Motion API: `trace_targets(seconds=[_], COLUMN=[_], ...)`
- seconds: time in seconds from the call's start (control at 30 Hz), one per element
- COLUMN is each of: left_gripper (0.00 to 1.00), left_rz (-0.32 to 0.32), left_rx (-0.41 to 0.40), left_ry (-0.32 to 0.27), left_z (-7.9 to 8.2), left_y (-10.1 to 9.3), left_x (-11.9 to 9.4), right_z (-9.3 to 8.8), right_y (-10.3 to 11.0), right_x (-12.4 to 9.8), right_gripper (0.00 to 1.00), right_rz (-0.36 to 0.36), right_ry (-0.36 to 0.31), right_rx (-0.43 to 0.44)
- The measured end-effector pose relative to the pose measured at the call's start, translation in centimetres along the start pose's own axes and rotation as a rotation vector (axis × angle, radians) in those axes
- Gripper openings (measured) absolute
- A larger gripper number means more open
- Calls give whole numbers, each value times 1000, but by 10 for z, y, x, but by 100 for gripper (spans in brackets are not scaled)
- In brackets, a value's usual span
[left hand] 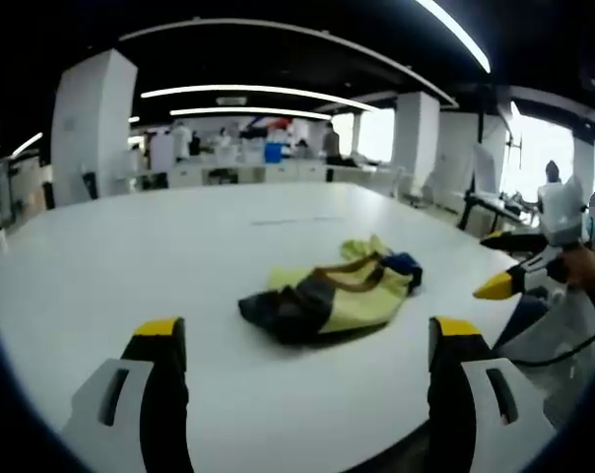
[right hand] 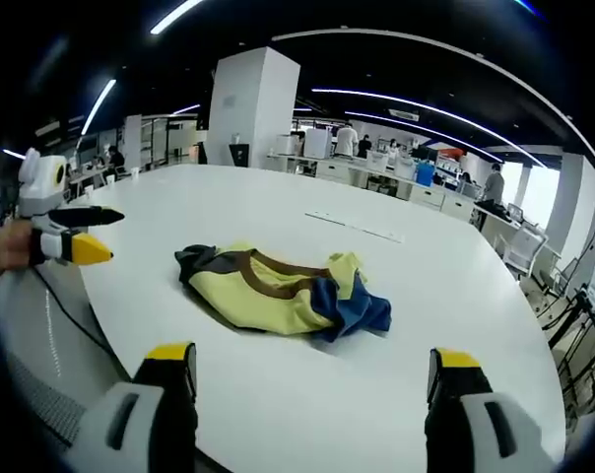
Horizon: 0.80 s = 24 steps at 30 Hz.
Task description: Fold the garment on the visible template until the final outline fits inside the template.
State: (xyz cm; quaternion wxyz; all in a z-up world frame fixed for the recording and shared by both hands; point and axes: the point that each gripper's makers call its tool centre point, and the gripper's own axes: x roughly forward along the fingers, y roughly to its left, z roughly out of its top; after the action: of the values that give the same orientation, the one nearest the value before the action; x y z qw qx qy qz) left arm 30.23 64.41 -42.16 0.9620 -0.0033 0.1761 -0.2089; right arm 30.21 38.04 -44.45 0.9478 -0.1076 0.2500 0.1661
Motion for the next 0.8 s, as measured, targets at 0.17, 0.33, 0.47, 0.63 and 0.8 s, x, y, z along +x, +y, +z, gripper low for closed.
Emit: trace_targets(seconds=[0.17,0.33,0.47,0.63,0.8], left_gripper=[99,99,99,99,99], left_rz=[1,0,-2,-5,-11], left_rx=[-4,-9,-11,-12,-33], left_ry=[-7,-5,-7,-10,-10], left_z=[1,1,2,2,1], left_y=[0,0,-1,0,1], left_x=[0,0,-1,-1,-1], right_z=[0,1,0,0,2], right_y=[0,0,-1,-3,-5], right_x=[0,0,0,-1,-2], right_gripper=[98,98,98,98,98], right_rz=[-2,-1,-8,-14,-24], right_ry=[-1,-6,-3,-4,-9], right_rx=[-1,5,-1,3,-6])
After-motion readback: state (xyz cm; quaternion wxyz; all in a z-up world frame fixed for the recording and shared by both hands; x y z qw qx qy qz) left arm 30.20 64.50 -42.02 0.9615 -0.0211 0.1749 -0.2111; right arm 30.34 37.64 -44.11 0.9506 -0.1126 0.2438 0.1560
